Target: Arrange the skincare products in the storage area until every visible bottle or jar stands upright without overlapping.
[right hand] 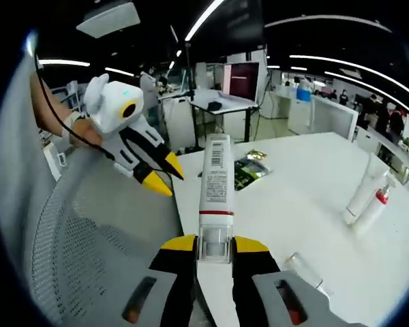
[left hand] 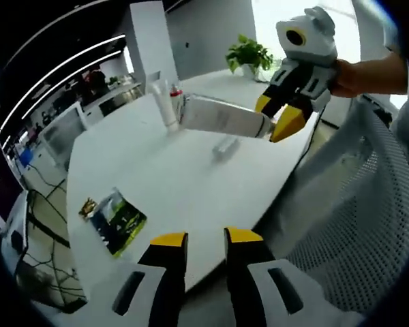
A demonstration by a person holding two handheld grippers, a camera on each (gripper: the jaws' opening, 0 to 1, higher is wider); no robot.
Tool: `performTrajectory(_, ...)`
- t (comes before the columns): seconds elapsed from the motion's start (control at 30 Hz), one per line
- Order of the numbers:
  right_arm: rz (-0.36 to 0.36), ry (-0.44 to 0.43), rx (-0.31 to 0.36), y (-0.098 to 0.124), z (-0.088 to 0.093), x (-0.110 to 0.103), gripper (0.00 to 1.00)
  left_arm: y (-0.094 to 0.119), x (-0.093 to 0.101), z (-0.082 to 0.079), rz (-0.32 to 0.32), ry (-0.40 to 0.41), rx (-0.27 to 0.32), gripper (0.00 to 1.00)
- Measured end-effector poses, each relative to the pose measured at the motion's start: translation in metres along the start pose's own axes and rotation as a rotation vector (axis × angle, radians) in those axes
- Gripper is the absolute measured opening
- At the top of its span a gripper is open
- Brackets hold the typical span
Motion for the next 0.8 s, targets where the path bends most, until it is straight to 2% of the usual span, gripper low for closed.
performTrajectory(0.23,-0.03,0.048,-0.027,-0.01,0.007,-0.003,0.12,0.0,-0.002,-0.001,-0.034,-0.036,0.018,0.34)
performTrajectory(0.5,-0.07,0.127,-0.087,-0.017,0.014,-0.011,0.12,-0.002,0.004,-0.001,0.001,-0.085,0.031,0.4)
performTrajectory(0.57,-0.08,0.151,-0.102,-0.02,0.014,-0.013,0.12,-0.002,0.005,-0.001,0.012,-0.112,0.033,0.4)
performTrajectory(0.67,-0.079,0.224,-0.161,-0.025,0.018,-0.013,0.11,-0.004,0.007,-0.001,0.016,-0.17,0.028,0.43)
performTrajectory(0.8,-0.111,0.271,-0.18,-0.028,0.016,-0.017,0.11,-0.006,0.014,-0.003,0.038,-0.269,0.038,0.46)
Point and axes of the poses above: the point that each gripper's makers call its tool centre point, and the gripper's own axes: y roughly backward along the fingers, x roughly to its right, z roughly out of its underside, the point moved 9 cm from there along y, roughly backward along the fingers, and after that the axes turned 5 degrees about y, right-handed, at the moved point
